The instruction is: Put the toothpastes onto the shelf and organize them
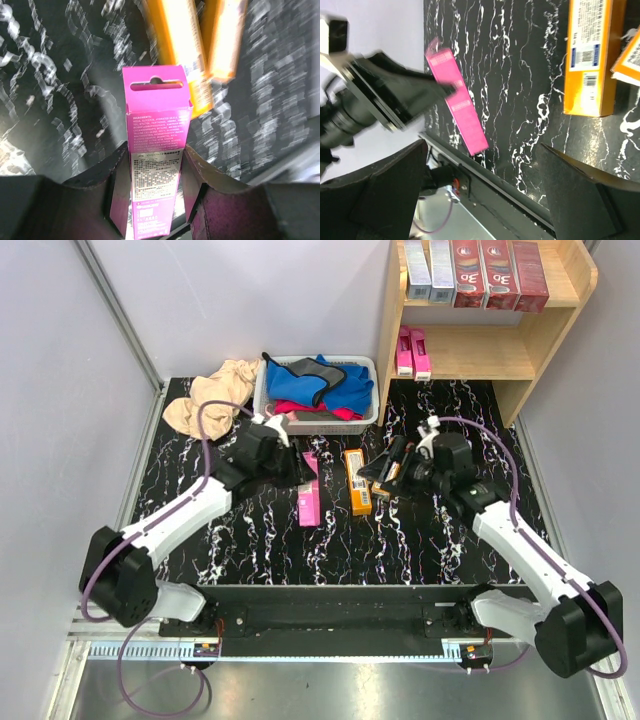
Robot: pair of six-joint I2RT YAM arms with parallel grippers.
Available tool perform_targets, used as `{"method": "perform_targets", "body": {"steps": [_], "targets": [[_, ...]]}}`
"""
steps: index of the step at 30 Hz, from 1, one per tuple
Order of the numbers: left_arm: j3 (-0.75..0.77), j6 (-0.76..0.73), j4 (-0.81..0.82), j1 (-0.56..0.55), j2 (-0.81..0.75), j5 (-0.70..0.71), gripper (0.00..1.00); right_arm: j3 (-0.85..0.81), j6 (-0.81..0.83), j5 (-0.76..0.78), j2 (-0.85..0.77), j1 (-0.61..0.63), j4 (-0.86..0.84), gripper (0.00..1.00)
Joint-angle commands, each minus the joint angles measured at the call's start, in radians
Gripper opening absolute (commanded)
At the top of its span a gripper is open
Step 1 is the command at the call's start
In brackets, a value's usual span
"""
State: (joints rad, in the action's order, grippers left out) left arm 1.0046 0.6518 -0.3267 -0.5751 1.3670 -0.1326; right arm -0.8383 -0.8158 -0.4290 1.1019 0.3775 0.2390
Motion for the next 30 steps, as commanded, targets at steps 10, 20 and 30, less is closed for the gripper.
{"method": "perform_targets", "body": {"steps": [10,20,30], "targets": [[-0.264,0.408,0.498,0.21,-0.141,-0.331,0.39,-0.143,0.083,0.47,0.104,0.463,0.045,1.0],[-0.262,0.424,0.514,0.216,-0.141,-0.374,0.4,-0.234,0.104,0.593,0.3,0.62,0.008,0.89],[-0.281,0.425,0.525,0.216,-0.148,-0.377,0.4,-0.217,0.112,0.619,0.279,0.621,-0.027,0.56]]}}
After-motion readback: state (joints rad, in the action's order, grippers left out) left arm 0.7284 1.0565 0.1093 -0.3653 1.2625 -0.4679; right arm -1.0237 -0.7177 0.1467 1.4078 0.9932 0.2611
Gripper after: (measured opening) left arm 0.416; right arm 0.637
